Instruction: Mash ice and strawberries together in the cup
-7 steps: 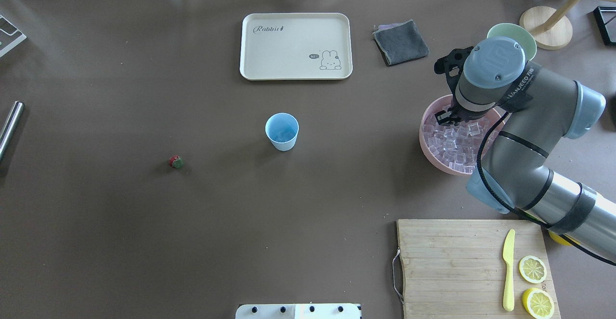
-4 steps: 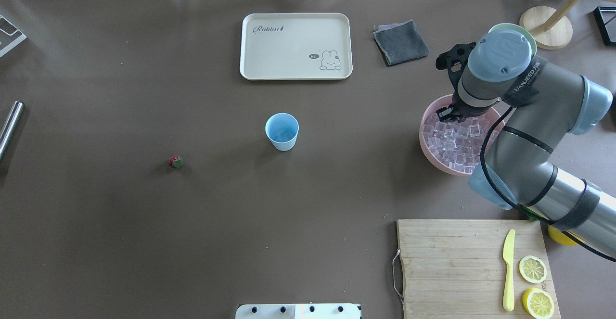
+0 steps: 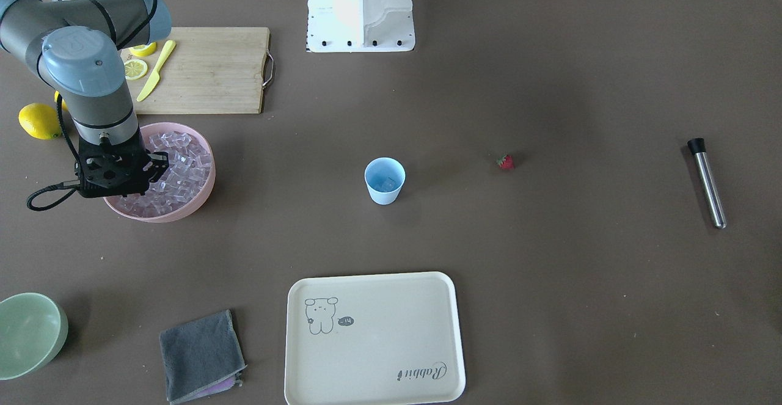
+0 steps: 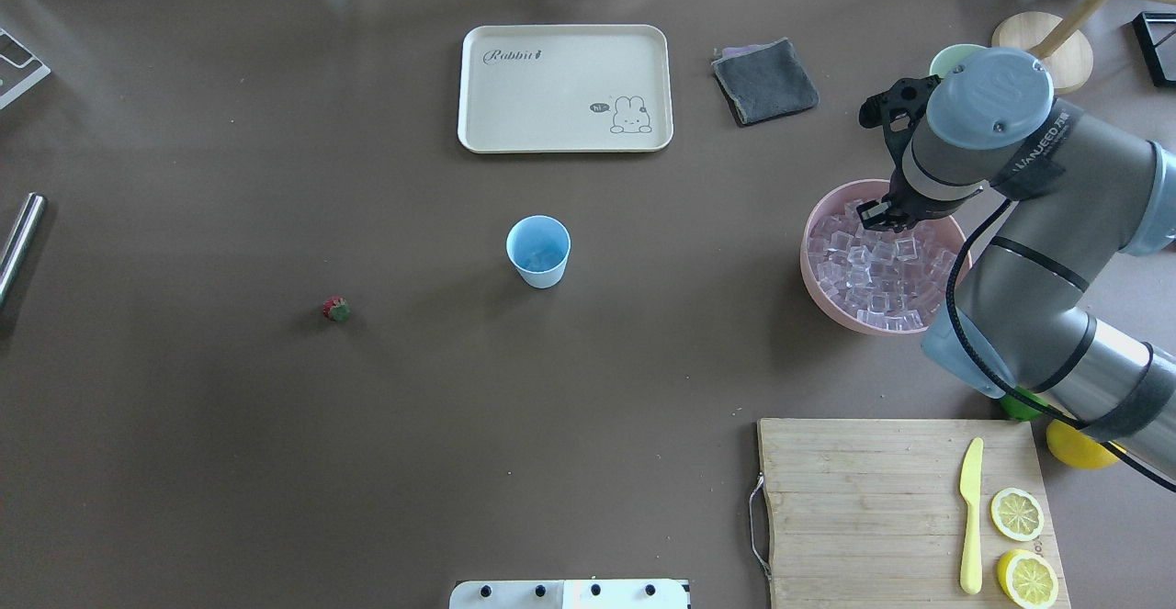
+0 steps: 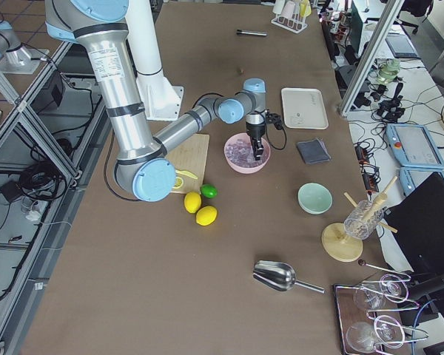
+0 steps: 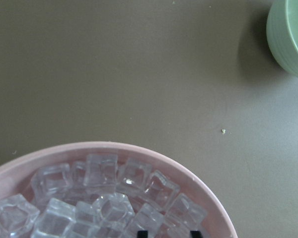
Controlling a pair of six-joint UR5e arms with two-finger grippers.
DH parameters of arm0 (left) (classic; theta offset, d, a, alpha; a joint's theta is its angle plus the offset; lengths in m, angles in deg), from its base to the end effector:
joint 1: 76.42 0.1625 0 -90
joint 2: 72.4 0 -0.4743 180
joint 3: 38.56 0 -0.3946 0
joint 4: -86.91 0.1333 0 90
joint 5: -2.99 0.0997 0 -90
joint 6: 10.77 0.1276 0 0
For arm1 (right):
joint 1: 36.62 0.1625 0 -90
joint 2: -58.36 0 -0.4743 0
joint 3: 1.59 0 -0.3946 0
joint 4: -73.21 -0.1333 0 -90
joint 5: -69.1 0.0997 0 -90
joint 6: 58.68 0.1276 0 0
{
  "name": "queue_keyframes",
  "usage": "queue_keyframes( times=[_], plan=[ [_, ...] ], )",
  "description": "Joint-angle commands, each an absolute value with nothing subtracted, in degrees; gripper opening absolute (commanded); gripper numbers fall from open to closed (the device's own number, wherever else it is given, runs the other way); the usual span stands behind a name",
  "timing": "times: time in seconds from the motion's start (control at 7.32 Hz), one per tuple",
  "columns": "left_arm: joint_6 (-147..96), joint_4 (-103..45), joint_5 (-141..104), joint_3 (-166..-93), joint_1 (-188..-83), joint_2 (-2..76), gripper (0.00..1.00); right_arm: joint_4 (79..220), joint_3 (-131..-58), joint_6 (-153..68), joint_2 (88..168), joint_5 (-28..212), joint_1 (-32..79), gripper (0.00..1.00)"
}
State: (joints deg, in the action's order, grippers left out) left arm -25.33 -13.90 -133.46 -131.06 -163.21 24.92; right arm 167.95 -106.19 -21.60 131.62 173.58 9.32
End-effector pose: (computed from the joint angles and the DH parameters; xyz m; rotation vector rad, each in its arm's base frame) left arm -0.0086 -0.5749 0.6128 0.2119 0.8439 -0.0395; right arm -0.3570 -0.5147 0.4773 0.1896 -0.4894 -0.1777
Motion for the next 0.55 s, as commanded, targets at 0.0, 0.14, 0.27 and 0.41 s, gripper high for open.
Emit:
queue_keyframes(
  times=[0.0, 0.14, 0.27, 0.41],
  plan=[
    [-25.4, -13.9, -133.4, -131.0, -163.1, 25.0, 0.98, 168.0, -106.9, -21.2, 132.4, 173.0, 9.3, 0.97],
    [-25.4, -13.9, -133.4, -131.0, -163.1, 25.1, 0.98, 168.0, -106.9, -21.2, 132.6, 173.0, 9.2, 0.95],
    [-25.4, -13.9, -133.4, -130.9, -163.0, 25.4, 0.98, 168.0, -106.9, -21.1, 132.6, 172.7, 8.7, 0.95],
    [-25.5, -13.9, -133.4, -130.9, -162.7, 25.4, 0.98, 168.0, -106.9, -20.9, 132.6, 172.0, 7.9, 0.92]
  ],
)
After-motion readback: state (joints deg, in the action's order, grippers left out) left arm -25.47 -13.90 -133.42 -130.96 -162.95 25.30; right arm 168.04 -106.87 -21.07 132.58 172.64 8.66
